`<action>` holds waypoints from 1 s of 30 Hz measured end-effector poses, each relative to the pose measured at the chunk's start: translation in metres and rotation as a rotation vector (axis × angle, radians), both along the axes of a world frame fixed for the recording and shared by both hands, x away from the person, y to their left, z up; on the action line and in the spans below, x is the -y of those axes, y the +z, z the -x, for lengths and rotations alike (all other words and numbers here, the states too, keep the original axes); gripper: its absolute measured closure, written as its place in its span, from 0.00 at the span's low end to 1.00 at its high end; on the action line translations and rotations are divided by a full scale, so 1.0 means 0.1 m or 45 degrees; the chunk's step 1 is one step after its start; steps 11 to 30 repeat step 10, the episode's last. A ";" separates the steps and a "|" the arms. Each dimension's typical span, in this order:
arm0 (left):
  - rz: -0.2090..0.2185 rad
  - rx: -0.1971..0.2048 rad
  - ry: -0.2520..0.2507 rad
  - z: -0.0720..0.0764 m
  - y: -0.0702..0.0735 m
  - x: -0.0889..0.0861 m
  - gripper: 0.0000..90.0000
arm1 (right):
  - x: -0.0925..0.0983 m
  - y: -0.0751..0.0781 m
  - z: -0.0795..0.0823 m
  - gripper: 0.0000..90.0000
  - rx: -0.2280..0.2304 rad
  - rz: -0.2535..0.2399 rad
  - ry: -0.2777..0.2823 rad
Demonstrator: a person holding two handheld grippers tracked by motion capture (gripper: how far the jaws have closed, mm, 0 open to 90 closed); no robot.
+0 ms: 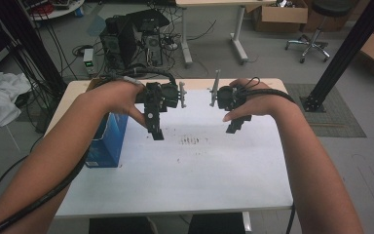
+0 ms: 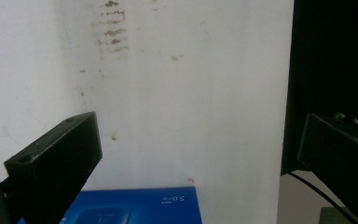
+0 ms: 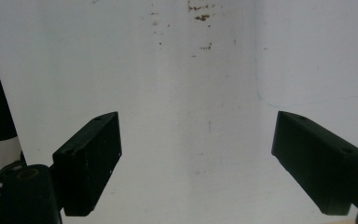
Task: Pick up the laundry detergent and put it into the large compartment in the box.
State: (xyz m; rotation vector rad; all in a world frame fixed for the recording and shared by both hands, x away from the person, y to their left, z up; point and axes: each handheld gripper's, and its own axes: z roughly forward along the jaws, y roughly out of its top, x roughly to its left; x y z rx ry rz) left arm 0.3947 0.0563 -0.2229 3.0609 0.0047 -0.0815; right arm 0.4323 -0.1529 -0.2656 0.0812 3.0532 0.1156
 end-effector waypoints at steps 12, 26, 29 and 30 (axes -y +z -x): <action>0.003 -0.014 0.014 -0.02 -0.06 -0.06 0.00 | -0.04 -0.03 -0.01 0.18 -0.005 0.006 0.003; 0.003 -0.014 0.014 -0.02 -0.06 -0.06 0.00 | -0.04 -0.03 -0.01 0.18 -0.005 0.006 0.003; 0.003 -0.014 0.014 -0.02 -0.06 -0.06 0.00 | -0.04 -0.03 -0.01 0.18 -0.005 0.006 0.003; 0.003 -0.014 0.014 -0.02 -0.06 -0.06 0.00 | -0.04 -0.03 -0.01 0.18 -0.005 0.006 0.003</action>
